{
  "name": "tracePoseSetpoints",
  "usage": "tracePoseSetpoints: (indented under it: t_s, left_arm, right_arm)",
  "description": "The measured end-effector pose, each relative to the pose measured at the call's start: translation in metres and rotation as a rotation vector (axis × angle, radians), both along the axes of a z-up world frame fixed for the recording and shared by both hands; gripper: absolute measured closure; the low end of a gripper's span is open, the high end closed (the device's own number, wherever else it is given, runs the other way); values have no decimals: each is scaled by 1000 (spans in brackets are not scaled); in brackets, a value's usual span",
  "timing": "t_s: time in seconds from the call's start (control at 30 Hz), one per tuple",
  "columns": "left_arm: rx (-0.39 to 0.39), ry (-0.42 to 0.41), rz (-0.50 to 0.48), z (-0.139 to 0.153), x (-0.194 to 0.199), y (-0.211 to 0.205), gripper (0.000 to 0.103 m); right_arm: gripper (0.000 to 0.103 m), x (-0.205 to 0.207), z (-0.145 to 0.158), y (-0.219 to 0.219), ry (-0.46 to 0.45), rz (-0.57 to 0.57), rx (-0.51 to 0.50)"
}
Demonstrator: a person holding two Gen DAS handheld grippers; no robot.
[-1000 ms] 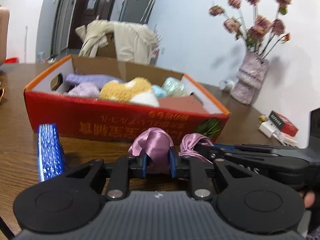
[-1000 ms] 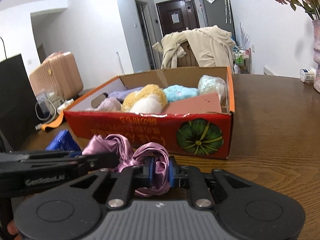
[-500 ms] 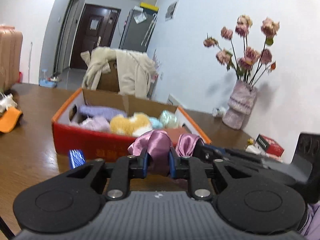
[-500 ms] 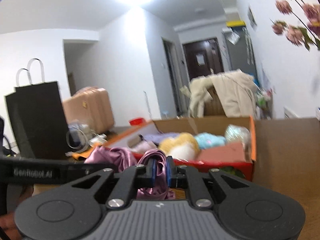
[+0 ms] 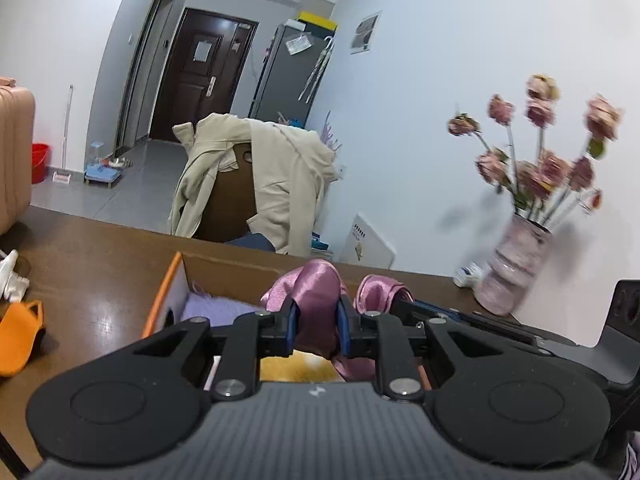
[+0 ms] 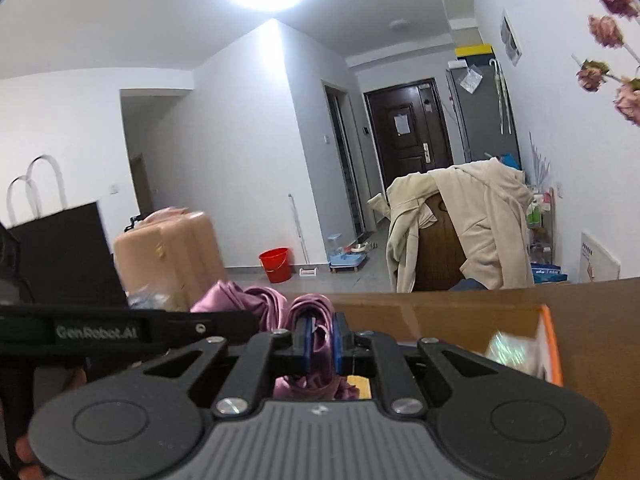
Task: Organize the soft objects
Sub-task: 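Lift the pink satin bow over the box and open the right gripper, then withdraw the right gripper from the box back over the table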
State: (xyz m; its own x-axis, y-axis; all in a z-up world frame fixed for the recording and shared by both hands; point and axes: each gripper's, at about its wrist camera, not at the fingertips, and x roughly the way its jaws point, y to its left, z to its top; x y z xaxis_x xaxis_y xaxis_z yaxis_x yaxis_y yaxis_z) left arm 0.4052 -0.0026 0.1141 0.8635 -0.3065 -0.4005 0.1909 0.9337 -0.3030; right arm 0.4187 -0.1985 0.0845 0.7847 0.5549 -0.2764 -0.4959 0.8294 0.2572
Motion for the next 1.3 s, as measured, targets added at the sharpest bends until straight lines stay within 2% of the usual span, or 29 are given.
tracePoseSetpoints:
  t_s: [0.17, 0.33, 0.4, 0.5, 0.57, 0.63, 0.7, 0.77, 0.8, 1.03, 1.13, 1.3]
  left_arm:
    - [-13, 74, 24, -10, 59, 21, 83]
    - [67, 143, 21, -40, 100, 31, 81]
    - [116, 186, 33, -54, 114, 31, 73]
    - [140, 214, 79, -73, 122, 38, 61]
    - [149, 207, 103, -78, 120, 42, 54]
    - [145, 190, 97, -77, 113, 46, 51]
    - [148, 174, 77, -72, 106, 47, 46]
    - [166, 138, 81, -63, 96, 45, 36]
    - [176, 121, 81, -59, 91, 45, 34]
    - [203, 75, 92, -33, 59, 40, 31]
    - [202, 68, 98, -23, 40, 40, 30]
    - [202, 39, 113, -7, -10, 41, 28]
  right_arm:
    - [93, 62, -5, 31, 33, -41, -34]
    - [93, 107, -27, 60, 132, -73, -66]
    - [93, 120, -41, 68, 174, -91, -69]
    - [88, 134, -59, 81, 208, -118, -124]
    - [82, 139, -67, 82, 241, -112, -145]
    - [71, 140, -67, 78, 256, -114, -131]
    - [58, 138, -61, 73, 247, -122, -122]
    - [52, 135, -55, 70, 229, -118, -122]
    - [48, 132, -52, 68, 216, -123, -115]
    - [43, 102, -21, 62, 142, -98, -139]
    - [35, 79, -9, 54, 105, -97, -128]
    - [30, 46, 3, 34, 122, -113, -120]
